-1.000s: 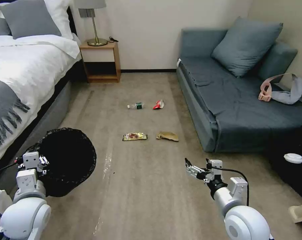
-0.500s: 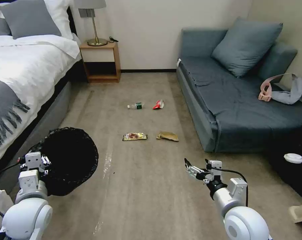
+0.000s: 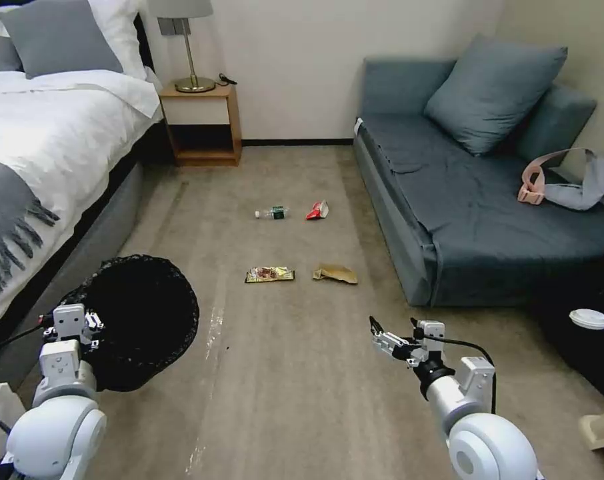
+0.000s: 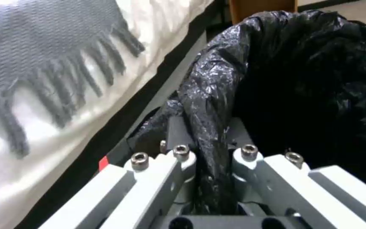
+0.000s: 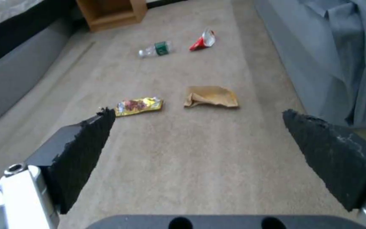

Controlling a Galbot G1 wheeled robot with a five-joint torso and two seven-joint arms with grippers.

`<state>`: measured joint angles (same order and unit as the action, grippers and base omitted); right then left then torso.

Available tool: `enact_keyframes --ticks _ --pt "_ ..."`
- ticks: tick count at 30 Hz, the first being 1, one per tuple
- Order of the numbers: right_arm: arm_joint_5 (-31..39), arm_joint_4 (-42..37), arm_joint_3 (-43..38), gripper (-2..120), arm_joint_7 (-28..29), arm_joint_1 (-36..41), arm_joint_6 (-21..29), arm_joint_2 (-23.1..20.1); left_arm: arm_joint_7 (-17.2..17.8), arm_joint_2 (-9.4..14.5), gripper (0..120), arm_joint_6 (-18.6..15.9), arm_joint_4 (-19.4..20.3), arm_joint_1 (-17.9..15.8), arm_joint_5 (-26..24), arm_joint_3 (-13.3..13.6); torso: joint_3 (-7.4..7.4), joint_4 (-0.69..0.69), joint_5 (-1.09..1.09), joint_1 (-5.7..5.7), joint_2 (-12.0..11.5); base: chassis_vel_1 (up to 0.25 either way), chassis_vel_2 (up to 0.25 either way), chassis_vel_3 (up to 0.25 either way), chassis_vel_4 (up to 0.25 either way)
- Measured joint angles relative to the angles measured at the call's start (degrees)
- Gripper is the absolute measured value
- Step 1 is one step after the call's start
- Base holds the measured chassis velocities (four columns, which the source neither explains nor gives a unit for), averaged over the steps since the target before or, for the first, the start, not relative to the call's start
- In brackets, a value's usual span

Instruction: Pick up the trash bin, then pick up the garbage on the floor and place it into the trash bin.

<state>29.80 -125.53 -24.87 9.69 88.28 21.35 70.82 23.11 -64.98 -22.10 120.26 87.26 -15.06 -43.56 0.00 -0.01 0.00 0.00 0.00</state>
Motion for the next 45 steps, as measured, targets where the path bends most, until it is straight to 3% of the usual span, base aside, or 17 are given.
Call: enact_keyframes --ticks 45 --pt "-1.0 1.2 1.0 100 -0.3 -0.1 -0.3 0.6 -0.2 -0.3 4 1.0 -0.8 0.0 0.7 0.6 0.00 0.00 0.00 0.00 0.0 -0.088 0.089 0.093 -0.081"
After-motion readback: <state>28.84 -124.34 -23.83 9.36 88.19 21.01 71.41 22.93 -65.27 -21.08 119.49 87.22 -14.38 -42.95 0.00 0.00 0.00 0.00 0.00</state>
